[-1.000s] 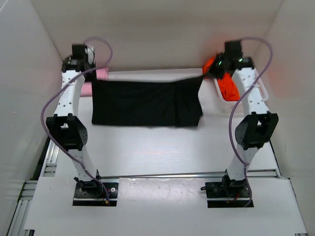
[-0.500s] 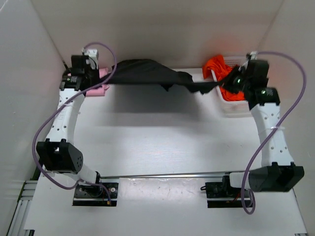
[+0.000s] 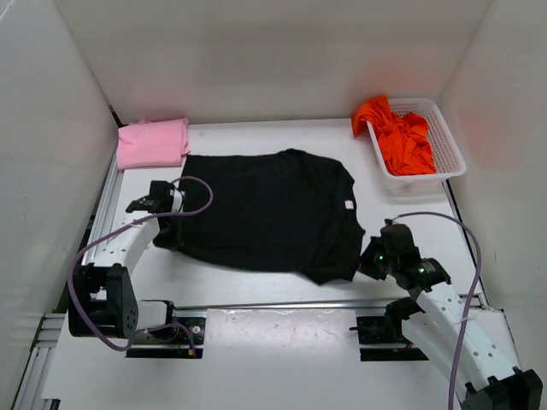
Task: Fold and stack the t-shirts
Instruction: Flatten out the tshirt, then fold the flattened tshirt in 1/3 of the way
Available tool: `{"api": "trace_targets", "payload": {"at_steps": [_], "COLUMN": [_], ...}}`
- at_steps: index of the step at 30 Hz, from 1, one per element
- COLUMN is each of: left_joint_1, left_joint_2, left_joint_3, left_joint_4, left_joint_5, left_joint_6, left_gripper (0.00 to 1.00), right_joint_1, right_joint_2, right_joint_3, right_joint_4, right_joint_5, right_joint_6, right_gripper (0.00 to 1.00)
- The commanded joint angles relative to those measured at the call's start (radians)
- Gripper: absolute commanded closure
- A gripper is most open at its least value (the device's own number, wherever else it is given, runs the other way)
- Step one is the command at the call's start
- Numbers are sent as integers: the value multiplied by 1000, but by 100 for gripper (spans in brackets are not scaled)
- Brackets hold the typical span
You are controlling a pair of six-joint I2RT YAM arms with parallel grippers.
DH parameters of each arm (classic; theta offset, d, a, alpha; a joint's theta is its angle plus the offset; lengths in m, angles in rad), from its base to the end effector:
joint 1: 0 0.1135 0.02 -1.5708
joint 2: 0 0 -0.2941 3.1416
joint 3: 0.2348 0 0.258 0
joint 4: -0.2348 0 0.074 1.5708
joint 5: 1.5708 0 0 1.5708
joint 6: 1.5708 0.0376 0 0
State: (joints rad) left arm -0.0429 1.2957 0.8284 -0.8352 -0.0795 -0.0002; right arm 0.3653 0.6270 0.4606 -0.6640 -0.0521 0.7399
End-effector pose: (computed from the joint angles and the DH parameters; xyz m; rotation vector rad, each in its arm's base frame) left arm 0.2206 -0.0065 0.2296 0.0459 2.8695 0.1058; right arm 0.1062 0.0427 0.2213 0.4371 2.4412 0.5602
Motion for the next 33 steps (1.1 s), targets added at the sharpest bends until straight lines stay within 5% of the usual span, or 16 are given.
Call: {"api": "trace_targets", "payload": {"at_steps": [1,13,33], "left_joint_1": [5,5,61], "left_joint_2": [-42,-134,122], "left_joint_3": [-61,-95,112], "left_joint_4": [24,15,67], "left_joint_5": [-25,-83,60], "left_joint_6": [0,0,0], "left_gripper": [90,90,90], "right_joint_1": [59,185,-41], "right_joint_2": [-15,137,887], "right_joint_3": [-60,68,611], "right_joint_4": [21,30,118], "right_joint_5": [29,165,118], "right_joint_6": [114,115,-235], "right_gripper": [100,100,100]}}
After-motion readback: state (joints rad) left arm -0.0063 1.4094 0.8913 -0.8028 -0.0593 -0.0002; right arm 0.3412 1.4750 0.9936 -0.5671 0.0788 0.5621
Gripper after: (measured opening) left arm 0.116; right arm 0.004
